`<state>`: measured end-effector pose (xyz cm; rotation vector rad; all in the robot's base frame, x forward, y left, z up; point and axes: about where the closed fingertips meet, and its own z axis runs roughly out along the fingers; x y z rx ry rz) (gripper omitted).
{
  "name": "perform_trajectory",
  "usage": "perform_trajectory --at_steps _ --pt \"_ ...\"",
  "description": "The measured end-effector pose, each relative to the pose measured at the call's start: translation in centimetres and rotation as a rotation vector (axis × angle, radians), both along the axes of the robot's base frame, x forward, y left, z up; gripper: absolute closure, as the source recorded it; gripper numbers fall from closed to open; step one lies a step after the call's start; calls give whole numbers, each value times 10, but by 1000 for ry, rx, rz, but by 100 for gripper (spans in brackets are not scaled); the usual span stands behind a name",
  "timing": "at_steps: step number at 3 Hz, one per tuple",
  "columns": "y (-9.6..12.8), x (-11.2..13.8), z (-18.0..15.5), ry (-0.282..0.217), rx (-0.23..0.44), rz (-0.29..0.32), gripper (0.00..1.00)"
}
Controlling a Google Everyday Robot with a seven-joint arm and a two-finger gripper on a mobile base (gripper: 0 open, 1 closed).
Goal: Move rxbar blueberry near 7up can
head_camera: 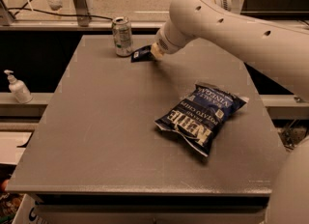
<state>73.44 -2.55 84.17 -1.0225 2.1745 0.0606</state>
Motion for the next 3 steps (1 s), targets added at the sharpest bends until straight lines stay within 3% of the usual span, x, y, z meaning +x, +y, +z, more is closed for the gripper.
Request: perform_trajectory --at_steps 1,2,3 --pt "-1 0 -1 7 -1 -1 13" --pt "-1 -1 -1 13 0 6 0" --pt "-9 -2 2 36 45 11 0"
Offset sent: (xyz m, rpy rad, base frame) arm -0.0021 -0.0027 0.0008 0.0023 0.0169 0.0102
